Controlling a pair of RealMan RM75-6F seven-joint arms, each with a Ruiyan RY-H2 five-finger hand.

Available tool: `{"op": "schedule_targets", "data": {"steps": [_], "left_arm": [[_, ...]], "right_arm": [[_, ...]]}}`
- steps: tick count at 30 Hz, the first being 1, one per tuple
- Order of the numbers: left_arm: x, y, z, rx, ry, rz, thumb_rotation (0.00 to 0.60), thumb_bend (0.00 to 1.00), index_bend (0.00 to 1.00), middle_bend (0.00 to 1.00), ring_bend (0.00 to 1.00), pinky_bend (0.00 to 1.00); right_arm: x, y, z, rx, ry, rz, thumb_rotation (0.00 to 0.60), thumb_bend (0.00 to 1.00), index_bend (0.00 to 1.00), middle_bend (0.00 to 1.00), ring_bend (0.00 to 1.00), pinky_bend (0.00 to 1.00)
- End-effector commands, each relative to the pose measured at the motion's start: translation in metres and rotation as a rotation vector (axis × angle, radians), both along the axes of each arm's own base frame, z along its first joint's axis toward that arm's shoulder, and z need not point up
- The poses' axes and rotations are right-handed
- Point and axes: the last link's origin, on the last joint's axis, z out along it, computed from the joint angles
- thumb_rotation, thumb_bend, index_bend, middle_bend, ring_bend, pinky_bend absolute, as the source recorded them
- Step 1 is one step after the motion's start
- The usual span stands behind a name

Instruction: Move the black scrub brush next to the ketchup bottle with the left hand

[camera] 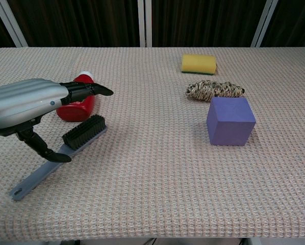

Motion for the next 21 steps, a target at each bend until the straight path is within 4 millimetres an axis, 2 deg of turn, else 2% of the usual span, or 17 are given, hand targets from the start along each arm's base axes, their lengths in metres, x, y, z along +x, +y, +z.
{"op": "schedule_targets", "data": {"steps": [1, 7, 16, 21], "left_arm": [[-0.003, 0.001, -0.002, -0.009, 0.007, 0.017, 0.6, 0.0, 0.06, 0.07, 0.07, 0.21], [-0.01, 0.003, -0.006, -0.015, 0.028, 0.057, 0.6, 0.0, 0.06, 0.09, 0.08, 0.22], [-0.012, 0.002, -0.009, 0.064, 0.031, 0.111, 0.6, 0.0, 0.17, 0.35, 0.26, 0.49], [-0.019, -0.004, -0.013, 0.065, 0.082, 0.168, 0.6, 0.0, 0.18, 0.39, 0.31, 0.56]], "right_arm": [[0.0, -0.001, -0.001, 0.005, -0.007, 0.002, 0.6, 0.18, 0.0, 0.0, 0.0, 0.0], [0.003, -0.004, 0.0, 0.008, -0.012, 0.016, 0.6, 0.18, 0.0, 0.0, 0.0, 0.0], [0.004, -0.004, 0.001, 0.004, -0.026, 0.026, 0.6, 0.18, 0.0, 0.0, 0.0, 0.0], [0.002, -0.004, 0.001, 0.004, -0.032, 0.022, 0.6, 0.18, 0.0, 0.0, 0.0, 0.0]]}}
